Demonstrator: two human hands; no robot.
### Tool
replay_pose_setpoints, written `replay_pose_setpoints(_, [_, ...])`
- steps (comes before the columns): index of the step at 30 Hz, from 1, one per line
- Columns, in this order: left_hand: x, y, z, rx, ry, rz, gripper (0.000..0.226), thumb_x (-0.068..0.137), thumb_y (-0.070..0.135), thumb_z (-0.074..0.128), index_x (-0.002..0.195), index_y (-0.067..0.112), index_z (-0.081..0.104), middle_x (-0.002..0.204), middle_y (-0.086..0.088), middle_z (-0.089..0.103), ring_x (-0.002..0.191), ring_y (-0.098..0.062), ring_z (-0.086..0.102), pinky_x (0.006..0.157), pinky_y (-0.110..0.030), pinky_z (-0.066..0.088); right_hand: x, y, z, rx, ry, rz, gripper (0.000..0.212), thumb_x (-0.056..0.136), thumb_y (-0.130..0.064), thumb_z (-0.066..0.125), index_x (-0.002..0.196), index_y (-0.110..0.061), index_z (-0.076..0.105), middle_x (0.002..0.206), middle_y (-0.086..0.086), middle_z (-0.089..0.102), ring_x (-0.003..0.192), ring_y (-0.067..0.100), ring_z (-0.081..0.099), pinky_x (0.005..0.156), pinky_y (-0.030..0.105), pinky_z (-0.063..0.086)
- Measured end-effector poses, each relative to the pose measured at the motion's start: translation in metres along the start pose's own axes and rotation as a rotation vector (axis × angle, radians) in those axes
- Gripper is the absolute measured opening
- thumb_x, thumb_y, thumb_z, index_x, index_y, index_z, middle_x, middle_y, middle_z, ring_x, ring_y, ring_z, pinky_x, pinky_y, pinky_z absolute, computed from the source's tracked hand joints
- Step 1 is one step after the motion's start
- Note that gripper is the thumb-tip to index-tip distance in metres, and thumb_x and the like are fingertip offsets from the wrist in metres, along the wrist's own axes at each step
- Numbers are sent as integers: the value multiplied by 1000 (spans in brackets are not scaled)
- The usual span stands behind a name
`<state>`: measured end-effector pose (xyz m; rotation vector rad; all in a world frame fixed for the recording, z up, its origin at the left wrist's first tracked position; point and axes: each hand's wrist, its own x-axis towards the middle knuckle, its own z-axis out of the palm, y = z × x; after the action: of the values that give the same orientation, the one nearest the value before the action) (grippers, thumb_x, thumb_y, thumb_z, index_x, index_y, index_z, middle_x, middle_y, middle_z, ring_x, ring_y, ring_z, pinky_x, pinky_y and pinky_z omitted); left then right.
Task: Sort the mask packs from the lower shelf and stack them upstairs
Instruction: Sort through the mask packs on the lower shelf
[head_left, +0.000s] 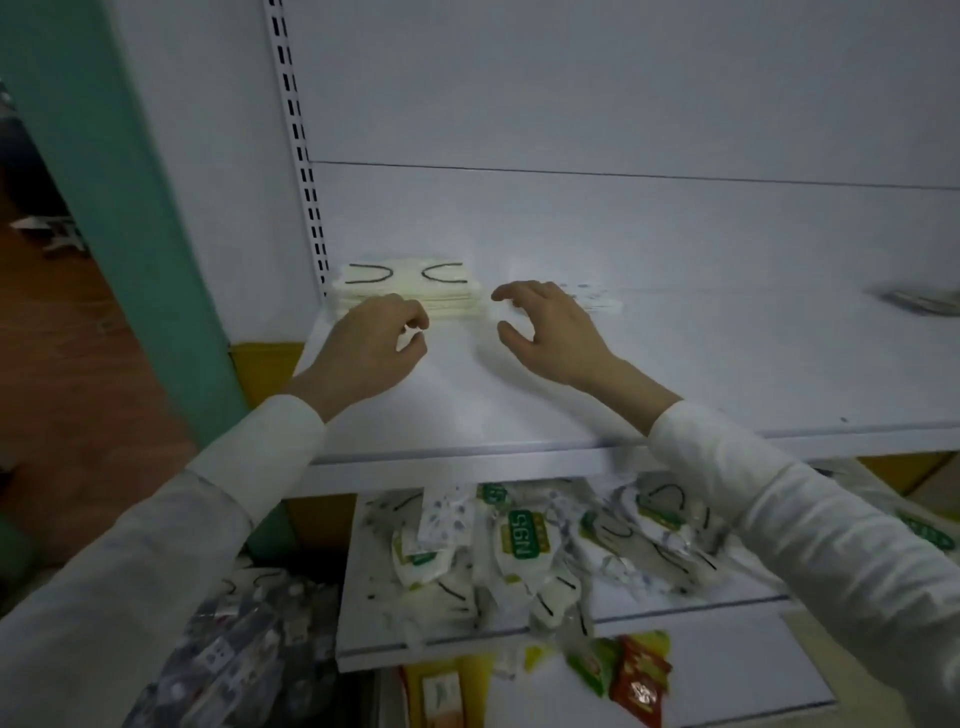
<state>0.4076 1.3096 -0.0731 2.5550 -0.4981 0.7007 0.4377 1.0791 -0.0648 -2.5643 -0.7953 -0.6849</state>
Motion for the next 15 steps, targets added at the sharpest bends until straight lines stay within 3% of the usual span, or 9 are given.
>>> replay_pose_setpoints(5, [-56,81,22,-163,146,62,25,84,17,50,100,6,65,96,-8,66,83,-19,60,75,-32,49,-87,-6,-31,65,57,-104,39,88,-28,44,119,-8,57,109,6,64,102,23,57,80,32,43])
replay_pose_setpoints(8, [-97,131,45,-264,179,119,19,83,8,52,96,2,65,90,-8,65,74,-5,52,68,-17,44,-147,-4,-47,81,77,-233,32,88,-19,45,112,-3,59,101,9,63,93,25,58,74,34,46])
replay_pose_setpoints(11, [-140,152,71,-325,122,75,25,86,19,48,98,5,65,88,3,59,72,1,45,65,-7,39,-193,7,-46,96,30,-372,23,87,-5,48,103,2,63,87,13,62,78,30,57,63,37,47])
replay_pose_setpoints(15, [-192,134,107,-334,-27,-114,23,84,19,52,98,8,66,90,0,61,72,0,50,64,-23,50,-236,24,-12,106,-128,-440,22,85,-2,46,97,0,65,81,12,61,72,27,55,56,34,45])
